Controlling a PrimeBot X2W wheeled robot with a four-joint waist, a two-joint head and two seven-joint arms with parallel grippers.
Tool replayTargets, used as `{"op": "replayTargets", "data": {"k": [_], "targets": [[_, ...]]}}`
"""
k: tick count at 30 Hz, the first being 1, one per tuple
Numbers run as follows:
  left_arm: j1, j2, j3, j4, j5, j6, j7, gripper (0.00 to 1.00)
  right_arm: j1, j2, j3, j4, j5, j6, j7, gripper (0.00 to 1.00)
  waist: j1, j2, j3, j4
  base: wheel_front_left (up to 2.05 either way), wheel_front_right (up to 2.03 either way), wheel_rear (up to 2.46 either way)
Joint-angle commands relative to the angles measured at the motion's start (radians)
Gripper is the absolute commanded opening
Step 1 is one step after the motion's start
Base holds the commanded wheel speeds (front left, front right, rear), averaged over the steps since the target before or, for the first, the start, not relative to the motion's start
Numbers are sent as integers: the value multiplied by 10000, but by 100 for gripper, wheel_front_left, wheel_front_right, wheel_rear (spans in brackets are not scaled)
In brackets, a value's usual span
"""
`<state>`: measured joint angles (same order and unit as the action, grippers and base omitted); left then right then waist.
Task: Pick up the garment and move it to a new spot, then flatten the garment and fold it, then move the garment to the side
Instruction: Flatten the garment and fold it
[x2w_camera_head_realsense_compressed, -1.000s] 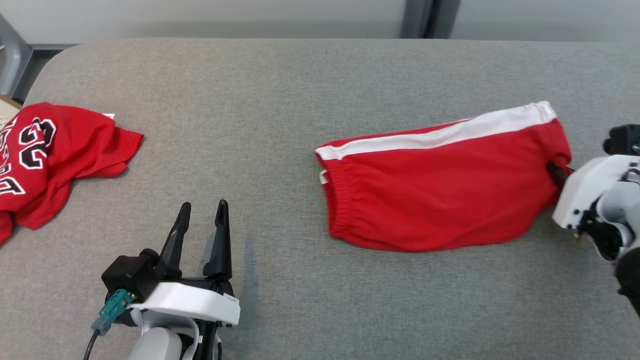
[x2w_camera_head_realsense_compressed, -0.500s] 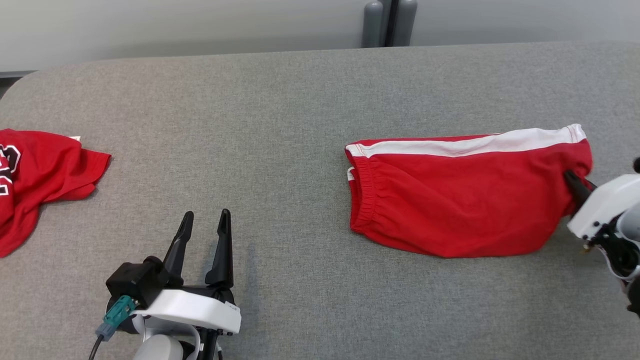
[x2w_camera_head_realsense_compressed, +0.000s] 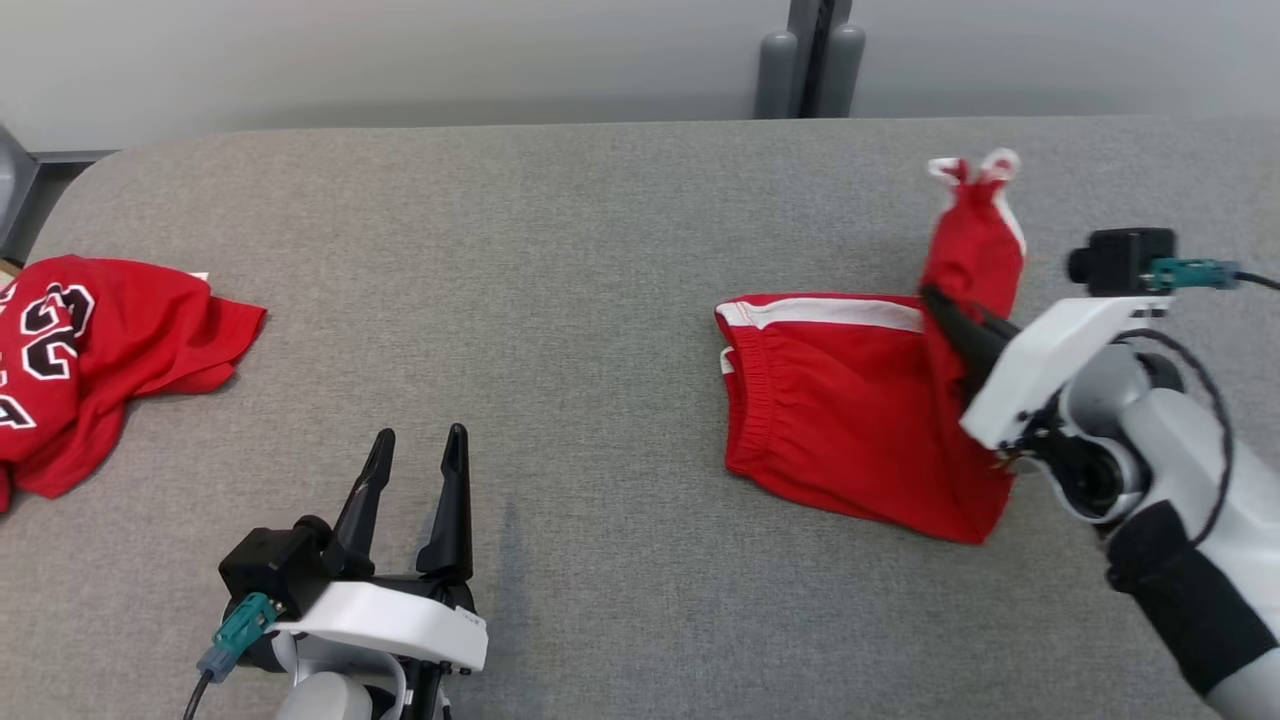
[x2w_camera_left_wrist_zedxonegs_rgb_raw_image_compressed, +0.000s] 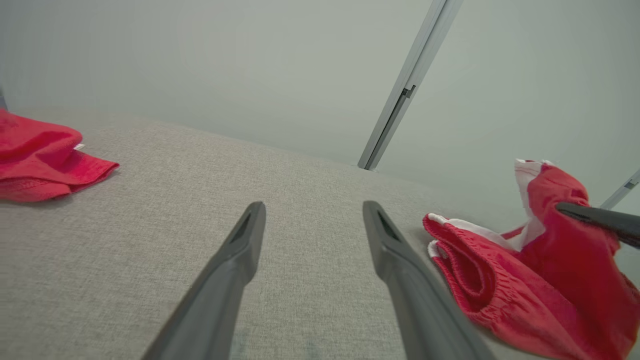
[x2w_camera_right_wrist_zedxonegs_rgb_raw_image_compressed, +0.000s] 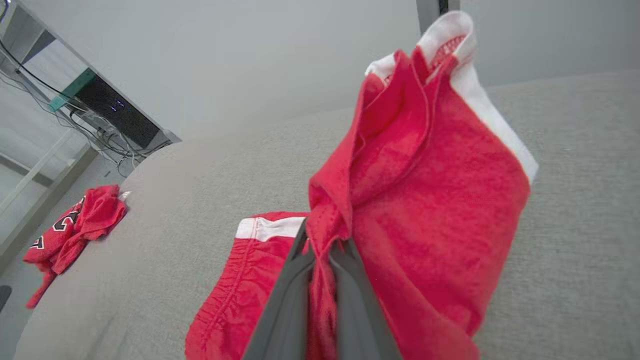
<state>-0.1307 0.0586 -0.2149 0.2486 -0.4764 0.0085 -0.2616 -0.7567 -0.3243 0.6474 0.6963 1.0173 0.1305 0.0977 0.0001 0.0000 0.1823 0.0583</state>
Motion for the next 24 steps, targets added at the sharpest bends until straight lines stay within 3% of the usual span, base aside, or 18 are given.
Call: {"op": "replayTargets", "data": {"k": [1,9,22,23,24], "targets": [[-83,48,0,-10,-28,9,-45,100,-96,141,132,-161,-122,3,102,0,-1,0,-17,107,0,0,0],[-171,18,-17,-48,-93,2,-47,100,74,780,843,-194,-465,3,596,0,-1,0,29,488,0,0,0],[-129,-35,44,-146,-121,41,-46,100,329,851,1629,15,-983,4,1107,0,-1,0,70,702,0,0,0],[-132,-38,55,-156,-118,44,-46,100,331,849,1659,-60,-1028,3,1071,7,-1,0,73,683,0,0,0],[-130,-38,65,-163,-113,46,-46,100,330,848,1650,-141,-1052,3,990,36,-1,0,75,660,0,0,0]]}}
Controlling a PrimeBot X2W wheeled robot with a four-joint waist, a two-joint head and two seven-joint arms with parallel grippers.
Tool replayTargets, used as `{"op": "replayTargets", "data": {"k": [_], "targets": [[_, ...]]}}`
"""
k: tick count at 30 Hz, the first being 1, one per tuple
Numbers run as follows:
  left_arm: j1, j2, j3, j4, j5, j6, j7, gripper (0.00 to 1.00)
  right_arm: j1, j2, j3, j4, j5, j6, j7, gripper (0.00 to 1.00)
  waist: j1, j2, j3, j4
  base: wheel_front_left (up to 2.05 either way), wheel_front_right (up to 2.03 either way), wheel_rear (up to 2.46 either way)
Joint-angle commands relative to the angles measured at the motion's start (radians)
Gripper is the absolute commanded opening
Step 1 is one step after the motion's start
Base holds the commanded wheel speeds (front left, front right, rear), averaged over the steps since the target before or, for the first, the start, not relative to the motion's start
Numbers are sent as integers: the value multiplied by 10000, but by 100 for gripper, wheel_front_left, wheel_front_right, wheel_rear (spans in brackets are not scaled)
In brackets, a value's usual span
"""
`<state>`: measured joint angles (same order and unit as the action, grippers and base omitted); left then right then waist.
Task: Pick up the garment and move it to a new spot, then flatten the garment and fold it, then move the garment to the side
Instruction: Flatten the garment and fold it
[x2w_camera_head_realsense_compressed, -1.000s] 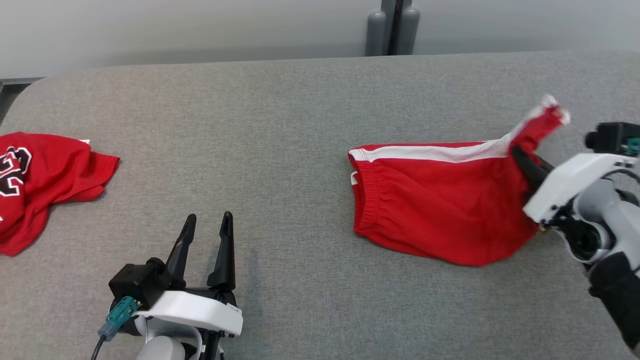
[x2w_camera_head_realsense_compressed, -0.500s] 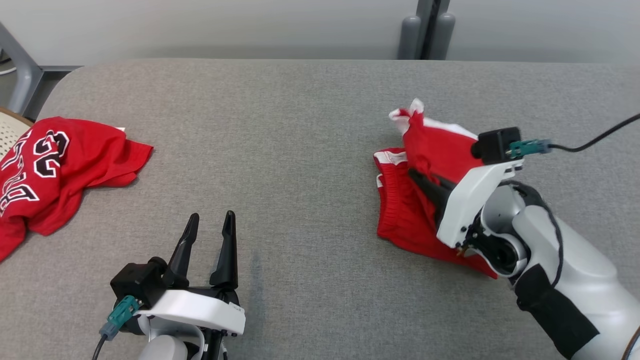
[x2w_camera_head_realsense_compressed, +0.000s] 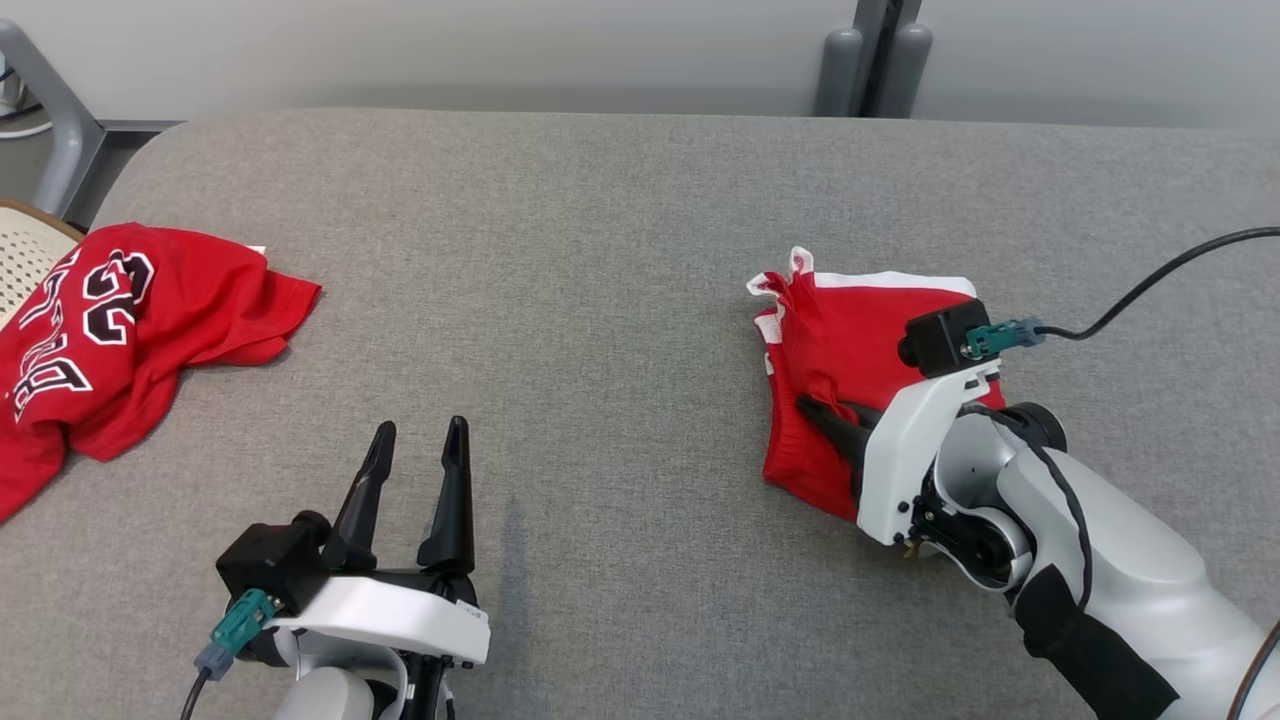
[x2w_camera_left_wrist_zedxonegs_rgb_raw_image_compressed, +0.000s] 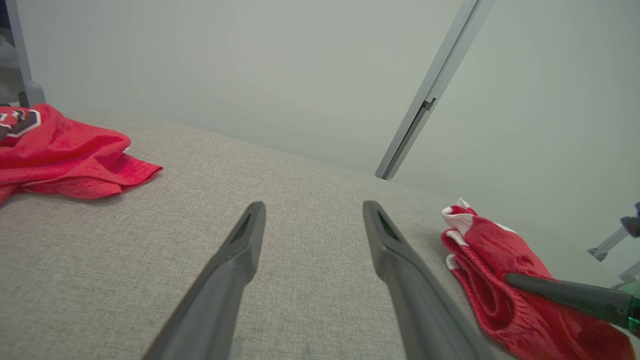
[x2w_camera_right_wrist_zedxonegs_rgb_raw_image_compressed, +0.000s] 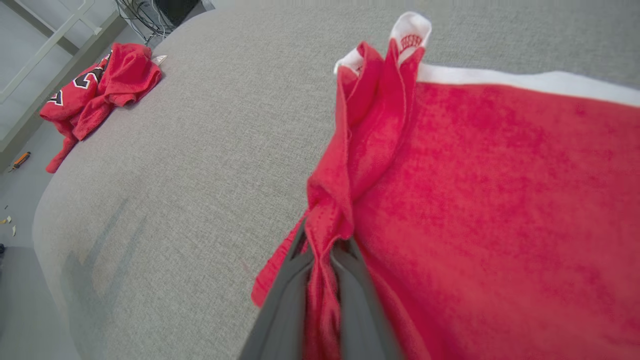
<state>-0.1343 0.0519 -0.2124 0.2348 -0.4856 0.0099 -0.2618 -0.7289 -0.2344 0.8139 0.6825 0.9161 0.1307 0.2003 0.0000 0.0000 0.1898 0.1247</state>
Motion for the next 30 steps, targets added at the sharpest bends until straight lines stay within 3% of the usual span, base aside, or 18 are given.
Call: {"op": "replayTargets", "data": {"k": [1,2,12,21,22,23,26,30], "targets": [[-91,26,39,-30,-11,31,-45,100,68,-58,0,-110,-53,1,-100,63,0,0,3,-26,0,0,0],[-89,25,39,-30,-1,27,-45,100,99,-77,9,-217,-81,2,-153,100,0,0,5,-53,0,0,0],[-94,14,-129,36,65,-21,-45,100,736,-562,-538,-1602,-145,1,-948,100,0,0,-37,-335,0,0,0],[-99,10,-338,71,48,4,-45,100,1488,-922,-2309,-2036,-753,1,-2030,100,0,0,-18,-490,0,0,0],[-118,12,-354,79,48,-3,-45,100,1559,-888,-2480,-1920,-932,1,-2136,94,0,0,-5,-484,0,0,0],[-143,10,-368,85,53,-11,-45,100,1609,-859,-2630,-1804,-1133,1,-2227,48,0,0,14,-471,0,0,0],[-206,23,-398,82,93,-16,-45,100,1684,-675,-2821,-1451,-1758,1,-2458,6,0,0,78,-384,0,0,0],[-212,44,-375,64,105,18,-45,100,1721,-466,-2828,-1011,-2141,1,-2519,0,0,0,145,-274,0,0,0]]}}
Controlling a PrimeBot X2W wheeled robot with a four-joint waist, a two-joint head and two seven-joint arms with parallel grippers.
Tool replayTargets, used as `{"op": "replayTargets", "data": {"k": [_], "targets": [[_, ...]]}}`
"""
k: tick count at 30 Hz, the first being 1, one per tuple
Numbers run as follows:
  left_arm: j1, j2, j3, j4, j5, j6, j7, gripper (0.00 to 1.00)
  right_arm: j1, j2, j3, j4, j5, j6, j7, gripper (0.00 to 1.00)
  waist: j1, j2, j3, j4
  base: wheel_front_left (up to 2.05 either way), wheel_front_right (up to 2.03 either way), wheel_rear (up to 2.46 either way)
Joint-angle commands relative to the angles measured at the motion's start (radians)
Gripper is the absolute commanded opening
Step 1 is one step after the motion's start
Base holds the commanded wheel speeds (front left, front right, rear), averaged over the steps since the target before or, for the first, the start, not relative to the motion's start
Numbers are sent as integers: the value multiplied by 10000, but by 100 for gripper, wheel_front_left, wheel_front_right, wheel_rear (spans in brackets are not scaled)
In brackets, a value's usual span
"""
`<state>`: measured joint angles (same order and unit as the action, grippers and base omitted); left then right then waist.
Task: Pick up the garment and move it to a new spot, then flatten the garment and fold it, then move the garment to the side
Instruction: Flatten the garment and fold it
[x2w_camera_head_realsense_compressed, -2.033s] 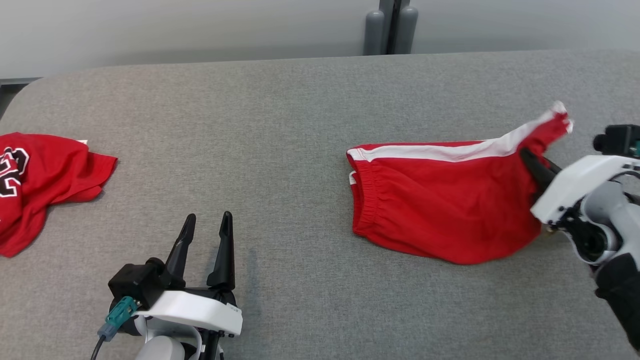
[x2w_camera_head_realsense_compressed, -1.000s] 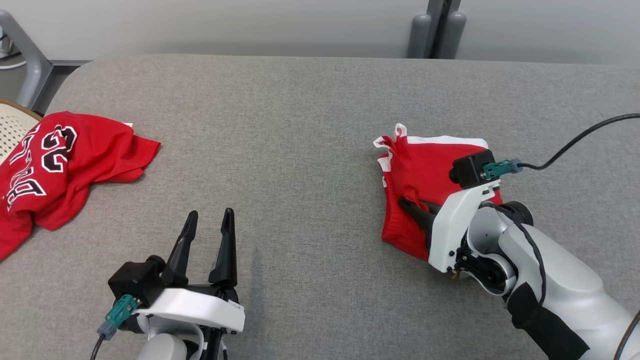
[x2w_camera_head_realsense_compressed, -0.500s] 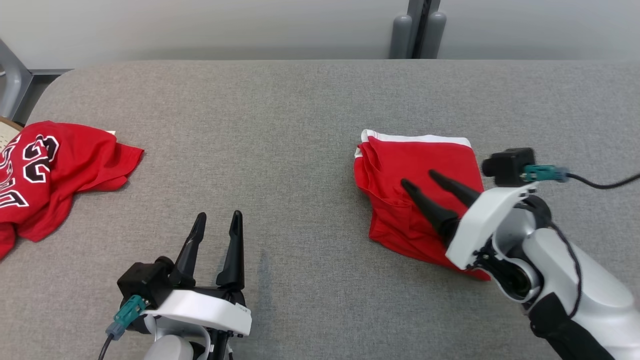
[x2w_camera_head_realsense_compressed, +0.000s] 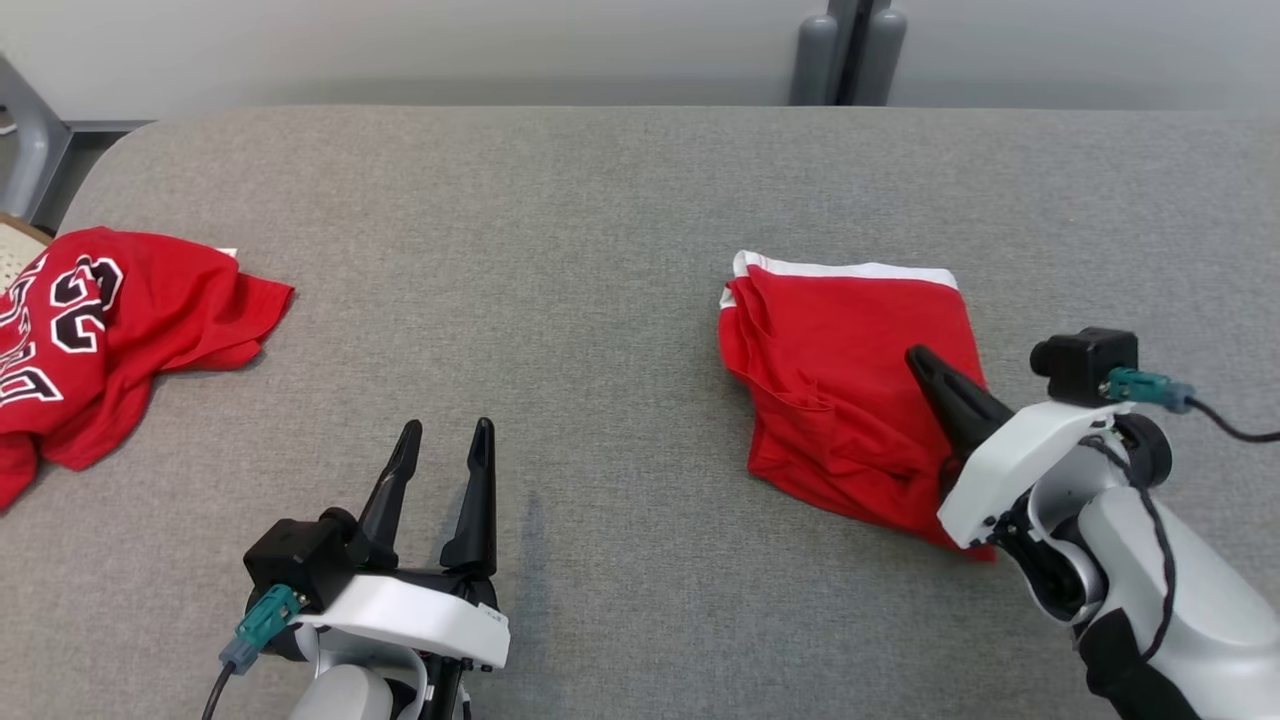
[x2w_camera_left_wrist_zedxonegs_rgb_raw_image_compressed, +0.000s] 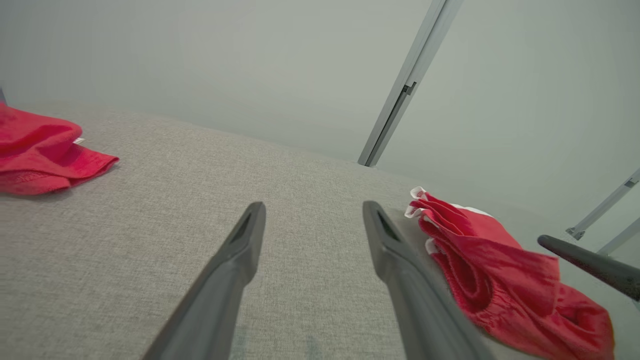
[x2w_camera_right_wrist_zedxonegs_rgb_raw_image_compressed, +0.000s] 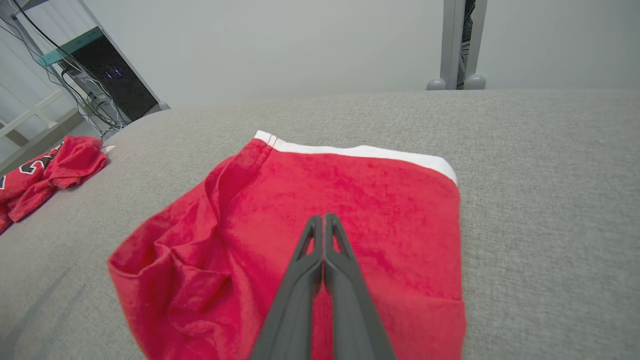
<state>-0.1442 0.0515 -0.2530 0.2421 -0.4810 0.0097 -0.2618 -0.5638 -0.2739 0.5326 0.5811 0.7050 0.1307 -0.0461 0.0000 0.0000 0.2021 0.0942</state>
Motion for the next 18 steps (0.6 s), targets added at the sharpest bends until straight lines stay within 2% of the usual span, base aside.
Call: {"op": "replayTargets", "data": {"k": [1,10,18], "targets": [[-125,51,32,-12,59,21,-45,100,51,9,8,155,-162,1,-131,0,0,0,47,76,0,0,0],[-244,47,27,-24,45,19,-47,100,-271,934,705,1667,-673,1,-465,0,0,0,193,536,0,0,0],[-126,37,43,-153,48,55,-45,100,-167,1308,1948,1509,-378,2,-704,0,0,0,201,793,0,0,0]]}}
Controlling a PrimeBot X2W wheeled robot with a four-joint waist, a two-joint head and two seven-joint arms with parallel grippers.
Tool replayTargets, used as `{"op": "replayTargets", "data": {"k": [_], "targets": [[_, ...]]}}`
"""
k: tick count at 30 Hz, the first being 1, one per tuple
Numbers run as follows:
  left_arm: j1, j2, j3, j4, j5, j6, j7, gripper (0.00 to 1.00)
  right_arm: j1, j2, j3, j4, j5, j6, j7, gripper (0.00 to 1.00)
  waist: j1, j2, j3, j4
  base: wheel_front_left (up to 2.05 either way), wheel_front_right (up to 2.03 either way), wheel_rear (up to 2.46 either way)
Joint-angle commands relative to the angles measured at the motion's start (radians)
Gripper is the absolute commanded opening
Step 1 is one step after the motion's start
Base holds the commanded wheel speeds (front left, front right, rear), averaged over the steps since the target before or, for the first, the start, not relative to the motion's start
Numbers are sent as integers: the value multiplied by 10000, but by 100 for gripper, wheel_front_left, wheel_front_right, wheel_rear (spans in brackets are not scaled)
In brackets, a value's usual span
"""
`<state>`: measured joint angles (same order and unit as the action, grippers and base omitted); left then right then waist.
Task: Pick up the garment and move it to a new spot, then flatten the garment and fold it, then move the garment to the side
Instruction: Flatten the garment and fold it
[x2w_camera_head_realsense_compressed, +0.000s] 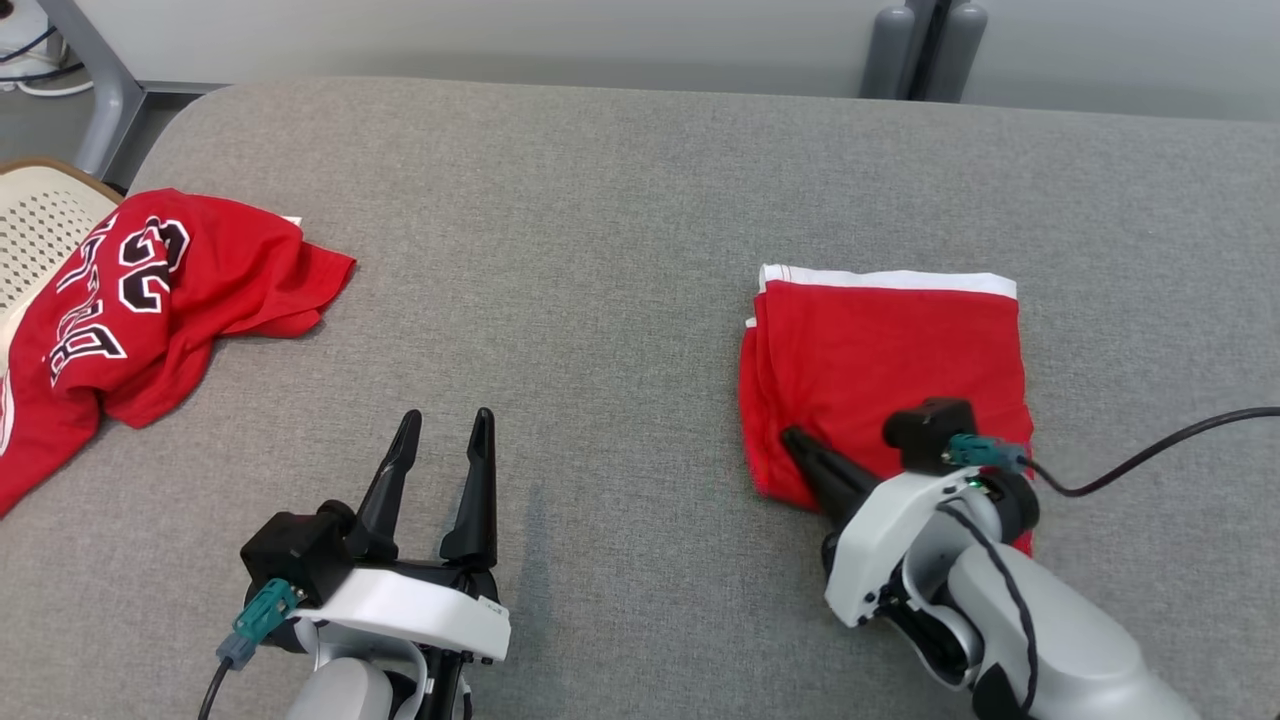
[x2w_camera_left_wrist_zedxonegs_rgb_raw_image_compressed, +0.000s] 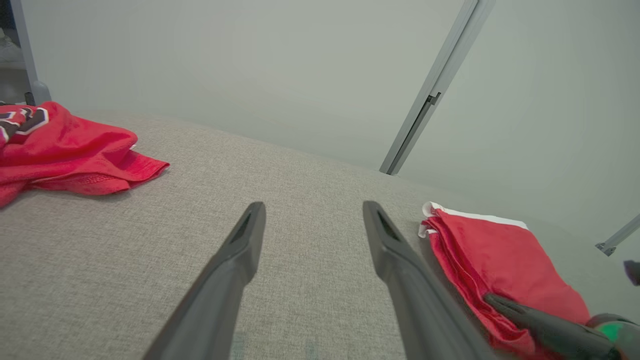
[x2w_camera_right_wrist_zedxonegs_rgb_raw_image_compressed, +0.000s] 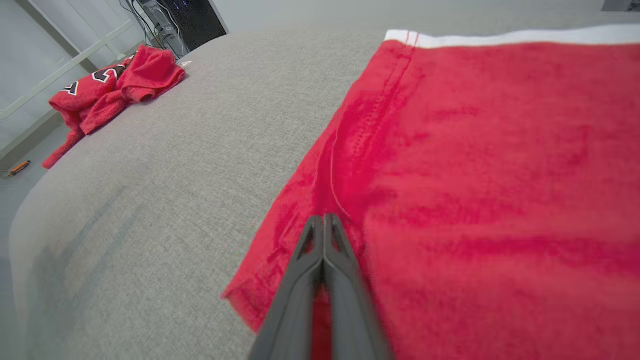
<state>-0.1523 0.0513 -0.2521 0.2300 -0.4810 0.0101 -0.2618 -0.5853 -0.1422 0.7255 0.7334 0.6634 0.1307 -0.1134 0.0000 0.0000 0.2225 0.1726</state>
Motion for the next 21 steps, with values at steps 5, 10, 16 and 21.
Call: {"op": "replayTargets", "data": {"k": [5,10,16,21], "targets": [[54,36,37,-76,62,66,-45,100,208,-6,706,-388,271,1,-107,0,0,0,-66,21,0,0,0],[147,44,37,-69,62,86,-45,100,361,-23,1160,-444,381,1,-54,0,0,0,-154,-82,0,0,0],[218,114,36,-8,20,116,-45,100,250,-78,1294,-610,376,1,-565,0,0,0,-306,-230,0,0,0],[364,197,66,13,-13,175,-30,100,140,-283,710,-1354,268,1,-1155,0,0,0,-567,-440,0,0,0]]}}
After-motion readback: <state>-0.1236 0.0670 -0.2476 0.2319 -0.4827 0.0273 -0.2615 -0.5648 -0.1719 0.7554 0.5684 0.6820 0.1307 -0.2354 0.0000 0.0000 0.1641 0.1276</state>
